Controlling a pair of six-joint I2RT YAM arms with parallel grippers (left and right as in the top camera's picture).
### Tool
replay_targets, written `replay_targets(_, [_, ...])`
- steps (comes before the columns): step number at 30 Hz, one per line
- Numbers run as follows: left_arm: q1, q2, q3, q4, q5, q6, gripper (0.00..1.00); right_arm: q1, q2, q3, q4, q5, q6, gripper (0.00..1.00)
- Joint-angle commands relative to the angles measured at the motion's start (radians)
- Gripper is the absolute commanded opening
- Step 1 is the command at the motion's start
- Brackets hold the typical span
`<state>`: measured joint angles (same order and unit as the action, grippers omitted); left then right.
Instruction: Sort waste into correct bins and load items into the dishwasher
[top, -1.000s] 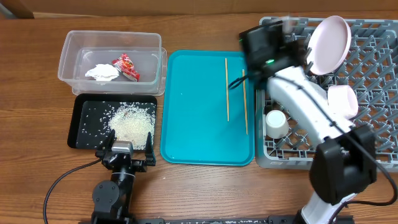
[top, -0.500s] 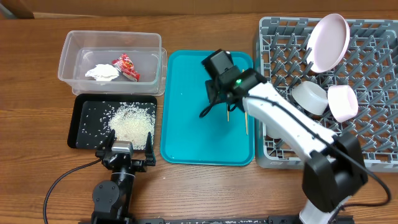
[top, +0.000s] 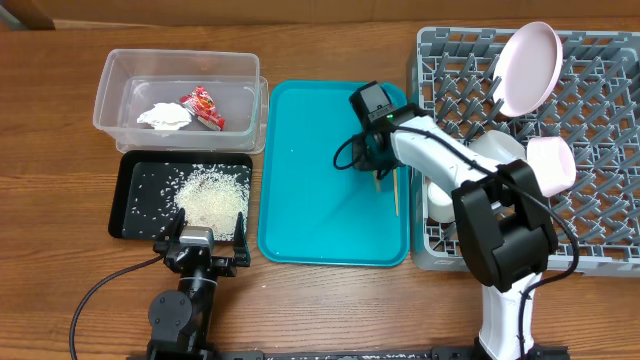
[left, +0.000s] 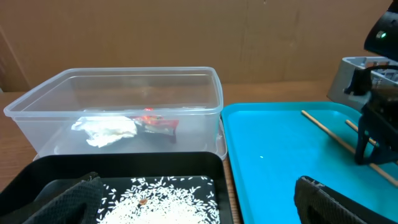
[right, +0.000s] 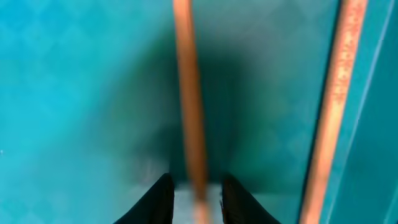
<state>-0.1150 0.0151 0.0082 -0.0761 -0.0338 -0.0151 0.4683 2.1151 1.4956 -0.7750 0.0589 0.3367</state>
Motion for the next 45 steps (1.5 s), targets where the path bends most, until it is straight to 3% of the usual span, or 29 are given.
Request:
replay_targets(1, [0.004,-0.01,-0.003,0.002,0.005,0.008,1.0,0.045,0.03,-0.004,0.002,-0.017,-0.005,0.31])
replay_targets(3, [0.004,-0.01,-0.003,0.002,0.005,0.008,1.0,0.062,0.03,-0.004,0.002,-0.017,-0.023,0.28])
replay_targets(5, [0.004,-0.01,-0.003,0.002,0.005,0.009,1.0,0.075,0.03,-0.004,-0.01,-0.016,-0.022,0.04])
replay_targets(14, [0.004,-0.01,-0.003,0.002,0.005,0.009,1.0,0.061,-0.089,0.077,-0.154,-0.016,0.009,0.04])
replay_targets(22, [0.004,-0.01,-0.003,0.002,0.005,0.008,1.0,-0.108,-0.359,0.079,-0.134,0.029,0.004,0.04])
replay_targets(27, [0.004,-0.01,-0.003,0.002,0.005,0.008,1.0,-0.228,-0.347,0.076,-0.118,0.025,-0.116,0.04])
replay_targets(33, [0.004,-0.01,-0.003,0.002,0.005,0.008,1.0,-0.253,-0.254,0.076,-0.124,0.043,-0.215,0.04])
replay_targets(34, [0.004,-0.01,-0.003,0.002,0.005,0.009,1.0,-0.253,-0.25,0.076,-0.123,0.083,-0.214,0.13])
replay_targets(35, [0.004,-0.01,-0.003,0.002,0.005,0.009,1.0,-0.253,-0.251,0.077,-0.12,0.115,-0.215,0.34])
replay_targets(37, [0.004,-0.01,-0.003,0.002,0.005,0.008,1.0,-0.248,-0.259,0.091,-0.132,0.133,-0.216,0.44])
replay_targets(45, [0.004,-0.01,-0.003,0.002,0.005,0.008,1.0,-0.087,-0.316,0.128,-0.204,0.028,-0.198,0.47])
